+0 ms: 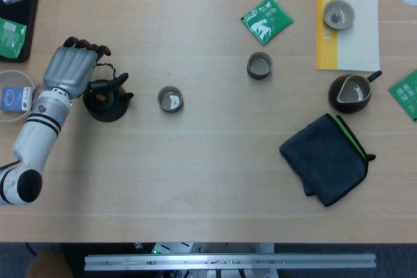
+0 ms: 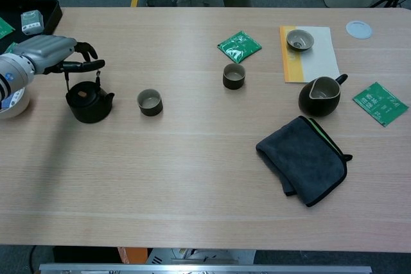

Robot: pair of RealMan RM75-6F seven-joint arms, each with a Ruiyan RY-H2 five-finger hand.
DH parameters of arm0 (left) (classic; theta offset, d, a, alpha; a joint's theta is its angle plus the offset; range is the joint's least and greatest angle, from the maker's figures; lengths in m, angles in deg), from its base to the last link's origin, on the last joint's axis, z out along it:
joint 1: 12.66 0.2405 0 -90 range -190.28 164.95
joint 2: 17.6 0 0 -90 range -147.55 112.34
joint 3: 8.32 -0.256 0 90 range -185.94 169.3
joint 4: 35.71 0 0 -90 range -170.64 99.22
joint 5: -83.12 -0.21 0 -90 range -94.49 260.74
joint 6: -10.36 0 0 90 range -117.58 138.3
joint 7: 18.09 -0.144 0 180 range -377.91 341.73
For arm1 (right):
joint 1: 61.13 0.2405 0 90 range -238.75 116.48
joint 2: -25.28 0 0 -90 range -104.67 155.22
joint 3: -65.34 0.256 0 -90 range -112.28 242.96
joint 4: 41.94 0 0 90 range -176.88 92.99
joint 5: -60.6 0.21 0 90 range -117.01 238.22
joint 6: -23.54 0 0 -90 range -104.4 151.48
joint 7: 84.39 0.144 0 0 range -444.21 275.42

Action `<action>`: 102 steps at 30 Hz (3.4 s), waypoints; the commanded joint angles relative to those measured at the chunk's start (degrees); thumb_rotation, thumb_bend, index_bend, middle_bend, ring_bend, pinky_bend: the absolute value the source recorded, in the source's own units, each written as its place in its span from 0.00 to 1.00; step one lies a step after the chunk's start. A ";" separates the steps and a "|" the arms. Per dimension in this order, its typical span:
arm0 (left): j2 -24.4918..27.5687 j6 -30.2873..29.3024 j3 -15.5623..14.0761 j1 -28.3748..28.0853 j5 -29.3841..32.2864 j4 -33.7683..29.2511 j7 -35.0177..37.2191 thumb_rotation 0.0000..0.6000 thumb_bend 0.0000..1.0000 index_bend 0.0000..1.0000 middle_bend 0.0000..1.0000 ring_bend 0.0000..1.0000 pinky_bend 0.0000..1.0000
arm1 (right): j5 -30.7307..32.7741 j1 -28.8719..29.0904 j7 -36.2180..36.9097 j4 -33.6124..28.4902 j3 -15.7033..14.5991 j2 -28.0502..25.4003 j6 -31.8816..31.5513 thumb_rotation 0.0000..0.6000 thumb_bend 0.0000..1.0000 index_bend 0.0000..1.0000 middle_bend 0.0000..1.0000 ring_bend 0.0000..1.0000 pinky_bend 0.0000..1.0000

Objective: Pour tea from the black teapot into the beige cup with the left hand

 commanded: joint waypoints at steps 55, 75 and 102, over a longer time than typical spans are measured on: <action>1.14 -9.41 -4.57 5.30 -16.65 -3.80 8.20 0.00 0.15 0.44 0.45 0.31 0.11 | 0.57 -0.28 1.04 1.45 -0.06 0.78 0.27 1.00 0.01 0.24 0.31 0.25 0.18; 3.91 -13.42 -5.57 8.74 -18.59 -7.17 6.85 0.00 0.15 0.48 0.48 0.33 0.11 | 0.78 -0.38 0.89 1.56 -0.05 1.12 0.40 1.00 0.01 0.24 0.31 0.25 0.18; 2.41 -14.29 -6.58 10.88 -19.20 -7.87 3.77 0.00 0.15 0.48 0.49 0.34 0.11 | 0.69 -0.82 1.14 1.67 -0.07 1.11 -0.23 1.00 0.01 0.24 0.31 0.25 0.18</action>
